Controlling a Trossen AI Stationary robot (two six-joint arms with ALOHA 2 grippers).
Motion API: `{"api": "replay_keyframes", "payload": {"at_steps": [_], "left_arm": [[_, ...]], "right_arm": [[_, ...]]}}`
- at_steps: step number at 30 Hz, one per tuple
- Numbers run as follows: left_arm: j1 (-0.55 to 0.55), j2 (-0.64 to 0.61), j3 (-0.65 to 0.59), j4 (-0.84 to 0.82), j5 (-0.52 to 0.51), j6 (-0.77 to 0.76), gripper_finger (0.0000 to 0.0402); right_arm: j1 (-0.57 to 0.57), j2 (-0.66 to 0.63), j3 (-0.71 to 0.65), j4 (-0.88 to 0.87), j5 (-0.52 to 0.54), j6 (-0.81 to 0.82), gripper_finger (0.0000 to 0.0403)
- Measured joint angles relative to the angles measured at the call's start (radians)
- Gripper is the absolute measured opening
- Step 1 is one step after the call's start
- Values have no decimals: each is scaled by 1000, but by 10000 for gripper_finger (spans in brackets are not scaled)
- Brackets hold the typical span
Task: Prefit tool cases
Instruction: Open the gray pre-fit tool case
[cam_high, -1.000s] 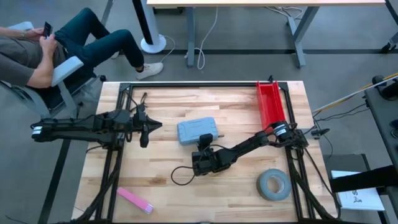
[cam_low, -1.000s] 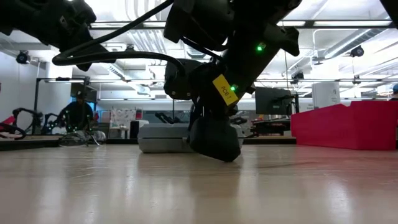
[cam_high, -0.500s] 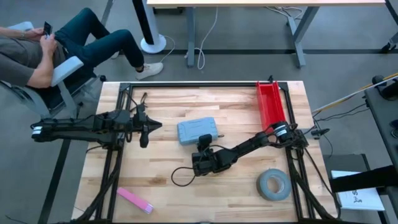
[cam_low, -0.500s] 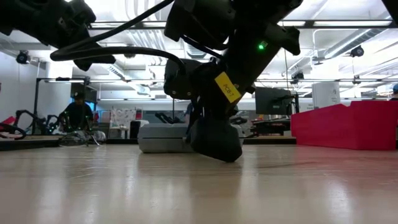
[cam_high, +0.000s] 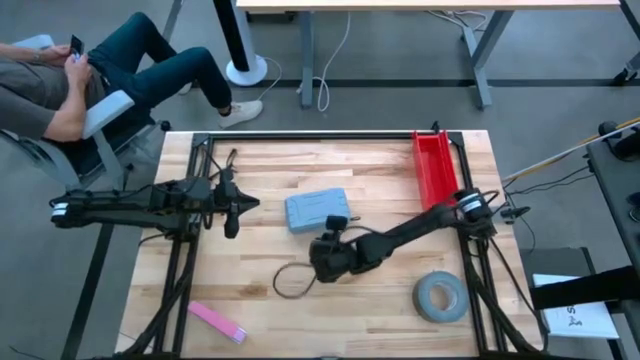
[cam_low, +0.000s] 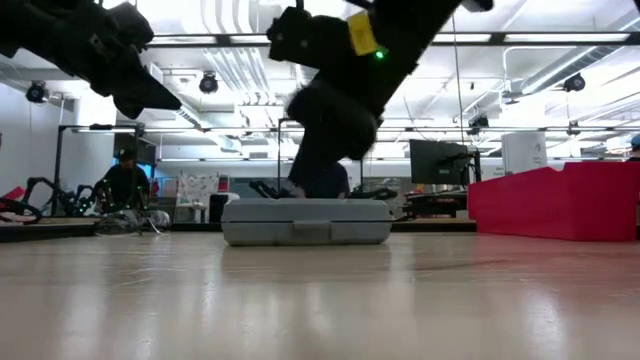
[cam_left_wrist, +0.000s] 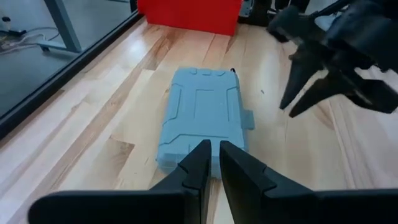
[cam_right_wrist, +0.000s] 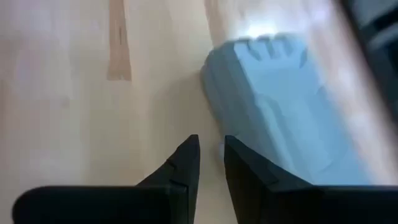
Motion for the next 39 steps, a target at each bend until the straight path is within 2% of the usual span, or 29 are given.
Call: {"api": "replay_keyframes", "payload": {"at_steps": [3,5,14,18,22,29,39], "left_arm": [[-1,13,0,0,5,-3,39],[-3,33,0,5,14,-3,39],[-6,179,0,127,35,-1,39],[-6,234,0,198,35,-2,39],[-6,277,27,200,35,-2,39],[-6,339,107,196,35,25,39],[-6,389,169,185,24,50,39]], "right_arm": [[-25,-36,-1,-68,-99,179,55],[-36,-64,-2,-107,-124,226,61],[-35,-201,-30,-189,-112,263,102],[-40,-259,-95,-232,-112,336,118],[-45,-308,-199,-249,-117,415,129],[-61,-333,-358,-221,-121,418,135],[-144,-329,-498,4,-154,272,115]]}}
